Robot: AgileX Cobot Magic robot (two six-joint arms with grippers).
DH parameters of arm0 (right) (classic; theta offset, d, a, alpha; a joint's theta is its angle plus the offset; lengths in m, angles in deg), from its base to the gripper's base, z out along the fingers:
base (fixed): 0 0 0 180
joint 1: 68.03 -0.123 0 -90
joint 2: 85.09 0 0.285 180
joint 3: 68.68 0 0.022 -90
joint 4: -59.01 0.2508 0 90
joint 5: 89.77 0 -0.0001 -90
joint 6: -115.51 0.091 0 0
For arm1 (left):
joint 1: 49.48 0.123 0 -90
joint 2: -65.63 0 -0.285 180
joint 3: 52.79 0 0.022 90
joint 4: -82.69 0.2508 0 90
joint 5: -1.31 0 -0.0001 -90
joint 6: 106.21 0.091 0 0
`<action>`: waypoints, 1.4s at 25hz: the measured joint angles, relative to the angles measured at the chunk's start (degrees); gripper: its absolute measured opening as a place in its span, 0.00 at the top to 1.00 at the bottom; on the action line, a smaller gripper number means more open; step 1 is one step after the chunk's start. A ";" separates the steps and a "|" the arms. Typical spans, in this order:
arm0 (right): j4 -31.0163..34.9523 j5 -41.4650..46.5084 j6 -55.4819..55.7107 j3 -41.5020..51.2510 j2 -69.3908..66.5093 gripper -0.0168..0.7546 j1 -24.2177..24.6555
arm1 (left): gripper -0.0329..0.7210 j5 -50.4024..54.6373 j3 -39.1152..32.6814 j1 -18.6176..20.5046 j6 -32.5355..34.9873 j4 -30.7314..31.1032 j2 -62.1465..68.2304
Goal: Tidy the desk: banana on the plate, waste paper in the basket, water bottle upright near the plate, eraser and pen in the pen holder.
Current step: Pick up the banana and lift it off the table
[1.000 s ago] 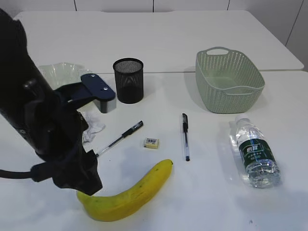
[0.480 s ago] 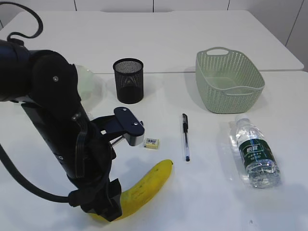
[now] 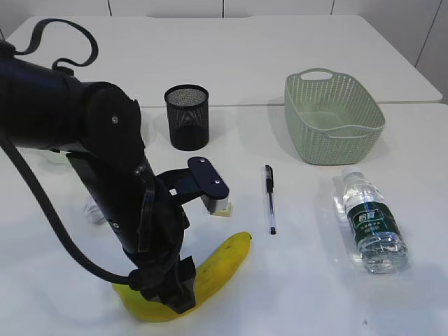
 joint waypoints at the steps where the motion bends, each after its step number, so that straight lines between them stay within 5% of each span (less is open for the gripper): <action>1: 0.00 -0.11 0.00 0.00 0.00 0.38 0.00 | 0.26 -0.29 0.00 0.00 0.00 -0.05 0.47; 24: -0.33 -1.55 0.00 0.00 0.00 0.38 0.00 | 0.26 -2.19 0.11 0.00 0.13 0.24 7.68; 35: -1.43 -2.13 0.00 0.00 0.00 0.38 0.00 | 0.59 -2.33 0.59 0.00 0.22 3.26 8.35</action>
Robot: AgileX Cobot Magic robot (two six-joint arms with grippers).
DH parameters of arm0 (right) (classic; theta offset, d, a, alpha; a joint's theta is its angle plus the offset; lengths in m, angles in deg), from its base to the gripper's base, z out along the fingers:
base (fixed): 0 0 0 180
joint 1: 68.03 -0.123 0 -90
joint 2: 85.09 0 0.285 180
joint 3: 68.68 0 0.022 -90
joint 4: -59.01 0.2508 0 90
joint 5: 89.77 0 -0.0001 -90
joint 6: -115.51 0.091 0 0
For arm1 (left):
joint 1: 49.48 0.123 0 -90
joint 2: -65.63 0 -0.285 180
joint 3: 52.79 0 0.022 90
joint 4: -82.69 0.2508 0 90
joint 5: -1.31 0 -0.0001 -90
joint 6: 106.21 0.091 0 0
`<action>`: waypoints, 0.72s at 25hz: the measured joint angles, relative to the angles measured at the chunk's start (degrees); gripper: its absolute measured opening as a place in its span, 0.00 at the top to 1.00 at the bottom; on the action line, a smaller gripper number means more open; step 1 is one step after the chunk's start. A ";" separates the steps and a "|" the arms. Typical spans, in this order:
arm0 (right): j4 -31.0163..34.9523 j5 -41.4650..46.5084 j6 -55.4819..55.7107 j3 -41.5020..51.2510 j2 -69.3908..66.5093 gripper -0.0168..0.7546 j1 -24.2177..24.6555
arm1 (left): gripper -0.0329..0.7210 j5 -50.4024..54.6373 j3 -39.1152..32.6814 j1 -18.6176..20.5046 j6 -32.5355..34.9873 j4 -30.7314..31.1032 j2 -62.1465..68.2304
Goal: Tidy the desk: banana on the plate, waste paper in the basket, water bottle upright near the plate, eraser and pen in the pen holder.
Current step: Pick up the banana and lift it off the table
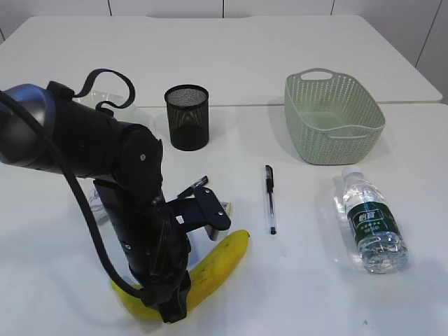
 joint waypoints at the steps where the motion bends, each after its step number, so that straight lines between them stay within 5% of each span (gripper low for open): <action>1: 0.00 0.00 0.00 0.00 0.00 0.38 0.00 | 0.61 0.00 0.00 0.00 0.00 0.02 0.00; 11: -0.81 -0.14 0.00 0.00 0.00 0.38 0.00 | 0.64 2.57 1.71 0.00 0.00 0.86 0.32; 18: -1.14 -0.14 0.00 0.00 0.00 0.38 0.00 | 0.64 7.05 11.15 0.00 -2.14 3.04 0.32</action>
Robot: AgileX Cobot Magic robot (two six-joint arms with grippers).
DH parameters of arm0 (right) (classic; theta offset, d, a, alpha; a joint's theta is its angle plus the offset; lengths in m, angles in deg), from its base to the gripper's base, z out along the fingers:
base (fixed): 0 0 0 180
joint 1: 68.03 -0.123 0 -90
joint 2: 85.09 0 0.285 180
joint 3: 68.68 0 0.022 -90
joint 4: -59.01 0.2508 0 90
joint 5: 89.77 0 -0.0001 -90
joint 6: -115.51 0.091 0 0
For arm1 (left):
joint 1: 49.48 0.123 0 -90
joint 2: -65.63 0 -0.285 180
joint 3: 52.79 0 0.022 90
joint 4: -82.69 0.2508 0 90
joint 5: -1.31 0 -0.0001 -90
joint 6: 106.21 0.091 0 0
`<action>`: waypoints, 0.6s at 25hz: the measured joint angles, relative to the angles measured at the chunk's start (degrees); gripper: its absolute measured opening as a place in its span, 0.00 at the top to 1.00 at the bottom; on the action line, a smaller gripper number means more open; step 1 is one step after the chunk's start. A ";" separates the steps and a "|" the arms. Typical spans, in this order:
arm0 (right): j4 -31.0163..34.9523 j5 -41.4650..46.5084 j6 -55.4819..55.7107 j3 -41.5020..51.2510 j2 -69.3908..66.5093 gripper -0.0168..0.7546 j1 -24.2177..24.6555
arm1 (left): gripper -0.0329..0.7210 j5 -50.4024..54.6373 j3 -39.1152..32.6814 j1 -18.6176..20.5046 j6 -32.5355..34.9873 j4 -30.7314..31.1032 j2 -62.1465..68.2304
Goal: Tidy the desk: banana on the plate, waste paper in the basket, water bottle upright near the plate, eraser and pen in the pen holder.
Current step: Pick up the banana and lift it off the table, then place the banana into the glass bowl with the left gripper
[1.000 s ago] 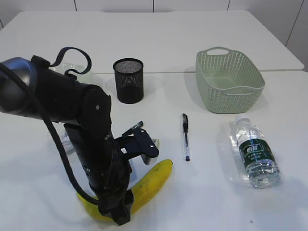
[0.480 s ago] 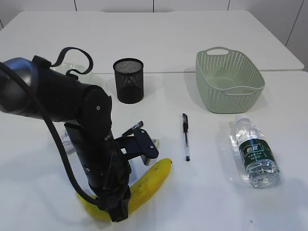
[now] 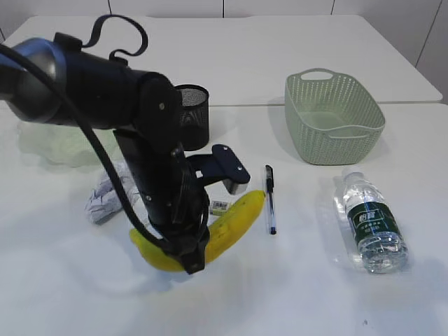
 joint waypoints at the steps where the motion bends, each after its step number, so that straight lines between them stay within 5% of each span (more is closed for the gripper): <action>1: 0.00 0.00 0.00 0.00 0.00 0.38 0.00 | 0.64 0.52 1.31 0.00 -0.89 1.25 0.00; 6: -0.12 -0.56 0.00 0.00 0.00 0.38 0.00 | 0.64 3.53 7.70 1.95 -6.93 7.20 -1.54; 15: -0.24 -2.12 0.00 0.00 0.00 0.38 0.00 | 0.64 4.86 11.21 13.31 -9.16 8.34 -7.94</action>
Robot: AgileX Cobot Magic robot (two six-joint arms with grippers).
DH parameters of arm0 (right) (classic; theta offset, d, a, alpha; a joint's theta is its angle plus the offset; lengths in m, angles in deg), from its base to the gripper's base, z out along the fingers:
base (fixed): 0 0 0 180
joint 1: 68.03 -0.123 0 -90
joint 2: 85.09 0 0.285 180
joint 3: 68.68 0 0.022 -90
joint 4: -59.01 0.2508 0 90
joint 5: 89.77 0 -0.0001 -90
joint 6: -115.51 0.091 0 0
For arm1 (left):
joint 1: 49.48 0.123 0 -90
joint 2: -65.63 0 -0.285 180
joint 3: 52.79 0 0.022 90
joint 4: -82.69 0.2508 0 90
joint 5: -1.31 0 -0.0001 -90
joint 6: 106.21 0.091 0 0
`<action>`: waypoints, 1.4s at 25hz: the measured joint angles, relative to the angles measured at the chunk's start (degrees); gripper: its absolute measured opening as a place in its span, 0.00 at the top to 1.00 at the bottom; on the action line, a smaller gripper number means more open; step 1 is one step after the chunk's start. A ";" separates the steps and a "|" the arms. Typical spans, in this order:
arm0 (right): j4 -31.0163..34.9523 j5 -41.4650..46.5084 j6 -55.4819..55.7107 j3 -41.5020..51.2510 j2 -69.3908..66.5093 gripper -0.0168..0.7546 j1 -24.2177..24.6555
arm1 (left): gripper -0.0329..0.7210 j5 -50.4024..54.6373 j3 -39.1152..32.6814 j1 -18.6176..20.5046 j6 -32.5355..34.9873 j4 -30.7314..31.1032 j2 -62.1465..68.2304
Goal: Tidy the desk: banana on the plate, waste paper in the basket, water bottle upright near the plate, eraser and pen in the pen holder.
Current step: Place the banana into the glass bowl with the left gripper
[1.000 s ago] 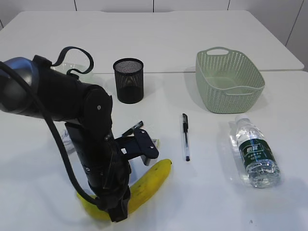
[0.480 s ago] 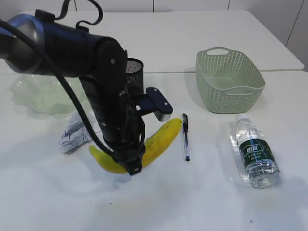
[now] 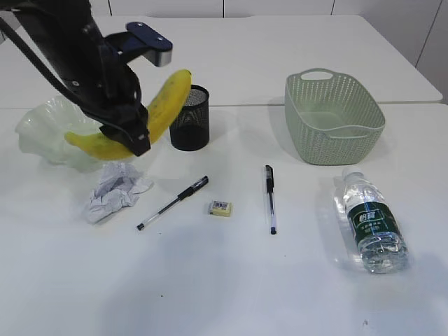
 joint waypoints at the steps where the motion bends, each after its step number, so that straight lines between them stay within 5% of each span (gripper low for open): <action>1: 0.00 -0.14 0.00 0.00 0.00 0.38 0.00 | 0.64 -0.40 0.00 1.23 -0.03 0.00 -0.63; 23: -1.85 -0.40 0.00 0.00 0.00 0.38 0.00 | 0.64 -22.36 0.00 19.29 -0.23 -2.63 -4.47; 35: -2.38 -1.06 0.00 0.00 0.00 0.38 0.00 | 0.64 -22.38 0.00 21.89 -0.23 -4.00 5.76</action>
